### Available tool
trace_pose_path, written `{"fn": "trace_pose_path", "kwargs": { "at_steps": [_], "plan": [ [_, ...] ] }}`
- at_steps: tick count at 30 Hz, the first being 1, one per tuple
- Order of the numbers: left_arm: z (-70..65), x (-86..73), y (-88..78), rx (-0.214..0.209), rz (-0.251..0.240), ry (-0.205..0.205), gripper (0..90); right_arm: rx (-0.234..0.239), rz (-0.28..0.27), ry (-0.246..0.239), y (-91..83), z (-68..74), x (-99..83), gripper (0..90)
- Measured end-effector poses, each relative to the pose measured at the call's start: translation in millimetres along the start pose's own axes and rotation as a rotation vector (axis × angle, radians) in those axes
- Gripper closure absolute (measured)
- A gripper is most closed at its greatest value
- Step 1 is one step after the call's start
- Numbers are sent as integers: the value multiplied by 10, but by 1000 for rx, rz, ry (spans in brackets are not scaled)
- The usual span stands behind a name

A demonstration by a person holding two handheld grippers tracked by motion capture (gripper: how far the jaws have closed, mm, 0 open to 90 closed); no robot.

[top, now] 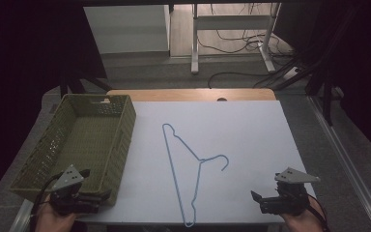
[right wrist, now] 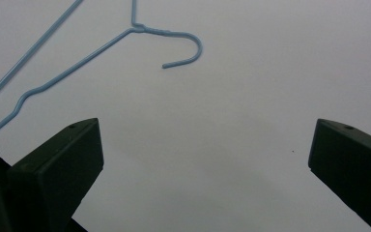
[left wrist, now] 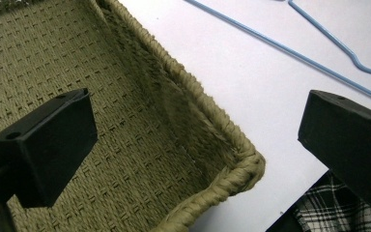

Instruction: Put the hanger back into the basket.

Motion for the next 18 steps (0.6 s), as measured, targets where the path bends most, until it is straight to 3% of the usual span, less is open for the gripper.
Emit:
{"fn": "trace_pose_path", "kwargs": {
  "at_steps": [5,9,18],
  "plan": [
    [-4,3,10,-7,-2,11,11,0,3,-4,7,11,32,0],
    [2,3,6,-9,-3,10,11,24,23,40,35,26,56,0],
    [-4,14,11,1,2,24,11,46,33,57,69,21,165,0]
  ]
}}
Point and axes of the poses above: each handheld gripper's, and its own axes: y roughly forward along the jaws, x roughly out of its top, z roughly to its left, the point moved 4 cm from there along y, roughly forward along the jaws
